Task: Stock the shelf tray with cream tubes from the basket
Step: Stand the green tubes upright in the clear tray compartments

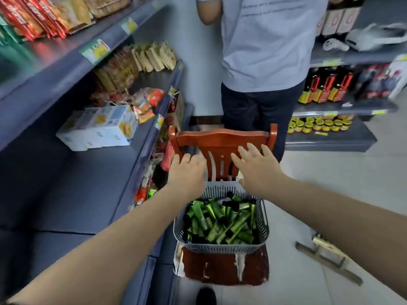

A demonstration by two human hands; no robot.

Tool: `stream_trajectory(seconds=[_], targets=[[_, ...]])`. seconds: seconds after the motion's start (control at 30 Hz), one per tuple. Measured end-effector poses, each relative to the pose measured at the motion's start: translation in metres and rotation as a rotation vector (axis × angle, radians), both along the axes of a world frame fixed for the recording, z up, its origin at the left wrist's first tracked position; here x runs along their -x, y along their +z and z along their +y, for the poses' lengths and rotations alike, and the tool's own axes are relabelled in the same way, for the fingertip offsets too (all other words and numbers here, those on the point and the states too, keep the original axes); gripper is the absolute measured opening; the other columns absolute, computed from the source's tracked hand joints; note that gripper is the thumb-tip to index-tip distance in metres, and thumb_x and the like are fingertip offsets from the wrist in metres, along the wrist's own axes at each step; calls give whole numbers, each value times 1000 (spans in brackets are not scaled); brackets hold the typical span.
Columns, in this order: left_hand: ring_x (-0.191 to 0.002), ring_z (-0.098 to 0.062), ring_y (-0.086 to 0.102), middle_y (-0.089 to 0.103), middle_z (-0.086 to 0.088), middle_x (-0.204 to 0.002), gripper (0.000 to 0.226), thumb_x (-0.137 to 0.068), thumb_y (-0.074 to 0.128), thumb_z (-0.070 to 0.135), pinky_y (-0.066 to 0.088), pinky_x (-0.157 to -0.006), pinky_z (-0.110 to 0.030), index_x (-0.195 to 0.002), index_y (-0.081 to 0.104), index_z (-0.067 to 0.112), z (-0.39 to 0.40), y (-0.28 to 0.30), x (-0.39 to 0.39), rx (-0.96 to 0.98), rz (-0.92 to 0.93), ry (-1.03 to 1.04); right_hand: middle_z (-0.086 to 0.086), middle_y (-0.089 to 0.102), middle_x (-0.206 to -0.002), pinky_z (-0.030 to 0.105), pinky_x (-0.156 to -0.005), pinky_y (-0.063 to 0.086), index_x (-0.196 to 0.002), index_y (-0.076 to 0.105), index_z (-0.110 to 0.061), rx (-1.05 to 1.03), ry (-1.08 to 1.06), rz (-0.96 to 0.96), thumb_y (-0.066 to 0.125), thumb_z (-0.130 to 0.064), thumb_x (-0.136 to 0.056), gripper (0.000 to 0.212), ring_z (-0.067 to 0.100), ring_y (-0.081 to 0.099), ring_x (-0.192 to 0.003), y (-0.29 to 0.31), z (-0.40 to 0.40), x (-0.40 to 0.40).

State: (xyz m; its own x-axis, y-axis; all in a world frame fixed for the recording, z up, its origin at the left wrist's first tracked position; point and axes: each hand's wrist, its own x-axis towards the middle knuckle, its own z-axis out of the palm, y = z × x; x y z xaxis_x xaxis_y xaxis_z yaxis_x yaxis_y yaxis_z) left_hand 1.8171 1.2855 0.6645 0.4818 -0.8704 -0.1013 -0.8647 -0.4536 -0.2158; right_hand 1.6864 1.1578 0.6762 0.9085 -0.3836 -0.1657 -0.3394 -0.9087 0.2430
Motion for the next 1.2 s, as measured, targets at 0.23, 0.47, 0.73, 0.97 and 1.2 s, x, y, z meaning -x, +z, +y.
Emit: stream_trajectory(seconds=[0.23, 0.47, 0.73, 0.97, 1.2], targets=[[-129, -26, 36, 41, -4, -141, 54, -89, 50, 33, 27, -108, -43, -137, 34, 16, -17, -102, -28, -162, 158, -68, 10, 11, -156, 48, -114, 15, -149, 9, -15, -172, -52, 167, 43, -43, -94, 70, 30, 6, -145, -95, -13, -9], [-130, -25, 37, 41, -3, -141, 58, -87, 51, 35, 26, -108, -41, -140, 33, 17, -14, -206, -43, -266, 319, -50, 8, 4, -159, 49, -116, 7, -151, 4, -19, -385, -131, 373, 41, -39, -95, 70, 29, 2, -146, -212, -10, -10], [-128, -24, 42, 41, -3, -143, 64, -87, 56, 36, 40, -100, -38, -142, 31, 17, -25, -324, -56, -231, 582, 211, 6, 21, -155, 45, -116, 21, -150, 14, -20, -614, -394, 282, 48, -41, -93, 70, 28, 19, -143, -322, -8, -21], [-128, -27, 45, 33, -8, -149, 76, -87, 63, 31, 44, -97, -36, -147, 20, 12, -47, -394, -72, 61, 895, 535, 14, 43, -142, 35, -98, 43, -144, 22, -7, -860, -911, -55, 61, -29, -89, 71, 30, 46, -127, -385, -22, -46], [-127, -27, 43, 40, -11, -141, 70, -86, 67, 21, 39, -97, -32, -143, 27, 13, -64, -424, -76, 267, 985, 624, 11, 61, -117, 27, -66, 43, -135, 39, -8, -888, -1060, -303, 68, -27, -86, 60, 24, 58, -91, -420, -29, -57]])
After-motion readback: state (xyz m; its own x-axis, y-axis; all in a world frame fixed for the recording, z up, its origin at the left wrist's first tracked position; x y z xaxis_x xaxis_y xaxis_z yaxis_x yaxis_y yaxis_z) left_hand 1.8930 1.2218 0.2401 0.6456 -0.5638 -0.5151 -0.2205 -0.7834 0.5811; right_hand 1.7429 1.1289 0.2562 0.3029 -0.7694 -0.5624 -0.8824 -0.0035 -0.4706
